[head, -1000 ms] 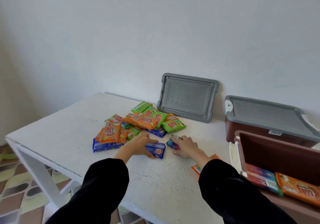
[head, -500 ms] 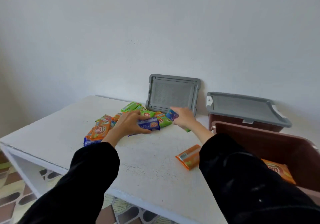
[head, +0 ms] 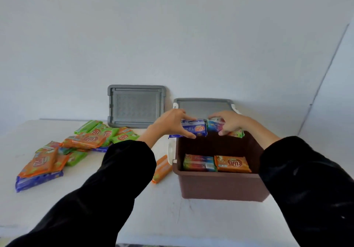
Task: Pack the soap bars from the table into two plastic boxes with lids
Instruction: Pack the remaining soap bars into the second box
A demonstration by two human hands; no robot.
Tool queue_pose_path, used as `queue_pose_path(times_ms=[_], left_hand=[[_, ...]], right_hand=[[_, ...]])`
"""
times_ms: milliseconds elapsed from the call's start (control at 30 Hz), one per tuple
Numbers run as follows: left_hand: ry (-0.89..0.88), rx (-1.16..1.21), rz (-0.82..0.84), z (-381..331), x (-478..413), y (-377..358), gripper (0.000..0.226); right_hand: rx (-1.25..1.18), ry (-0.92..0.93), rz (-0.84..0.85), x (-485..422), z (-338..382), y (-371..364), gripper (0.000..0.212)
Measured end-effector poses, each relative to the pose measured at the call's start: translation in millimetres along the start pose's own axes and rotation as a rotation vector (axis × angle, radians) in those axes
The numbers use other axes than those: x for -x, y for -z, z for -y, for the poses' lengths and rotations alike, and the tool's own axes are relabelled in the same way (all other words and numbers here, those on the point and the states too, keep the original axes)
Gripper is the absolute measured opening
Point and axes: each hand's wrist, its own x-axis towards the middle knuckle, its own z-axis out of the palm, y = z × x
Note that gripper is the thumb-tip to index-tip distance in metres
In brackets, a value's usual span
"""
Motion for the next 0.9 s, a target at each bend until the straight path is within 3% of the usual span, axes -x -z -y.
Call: queue_pose_path(times_ms=[167, 567, 733, 900], left_hand=[[-0.002, -0.079, 0.160, -26, -31, -46, 0.076], [-0.189, -0.350, 0.309, -52, -40, -100, 0.068], [-0.184, -0.372, 0.489, -57, -44, -102, 0.085], [-0.206, -0.343, 0.417, -56, -41, -105, 0.082]], right_hand=[[0.074, -0.015, 0.130, -3, -40, -35, 0.075], [0.346, -0.006, 0.088, -7, -60, -90, 0.070], [0.347, 0.008, 0.061, -5, -61, -95, 0.064], [0.344, 0.027, 0.069, -6, -61, -93, 0.064]])
